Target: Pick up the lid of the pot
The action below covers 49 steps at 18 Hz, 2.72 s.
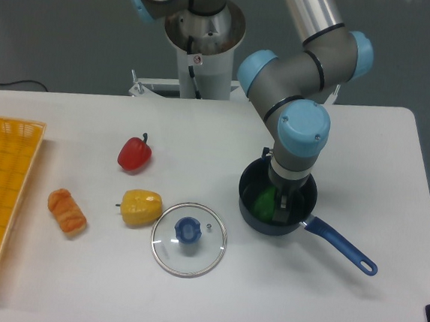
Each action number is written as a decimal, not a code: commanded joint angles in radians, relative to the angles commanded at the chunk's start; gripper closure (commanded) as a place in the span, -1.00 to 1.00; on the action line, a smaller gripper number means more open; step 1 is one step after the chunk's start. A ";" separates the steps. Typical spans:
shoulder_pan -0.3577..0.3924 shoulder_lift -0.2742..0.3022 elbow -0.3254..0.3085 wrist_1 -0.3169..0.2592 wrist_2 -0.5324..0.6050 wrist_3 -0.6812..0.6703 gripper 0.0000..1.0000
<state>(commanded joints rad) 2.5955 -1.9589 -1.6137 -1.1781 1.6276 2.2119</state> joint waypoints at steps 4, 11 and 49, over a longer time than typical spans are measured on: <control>-0.003 0.000 0.017 -0.009 -0.002 -0.018 -1.00; 0.006 0.014 -0.003 0.002 -0.002 -0.020 -1.00; -0.262 -0.051 0.021 0.090 0.023 -0.584 -1.00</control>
<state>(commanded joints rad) 2.3332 -2.0095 -1.5923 -1.0876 1.6506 1.6274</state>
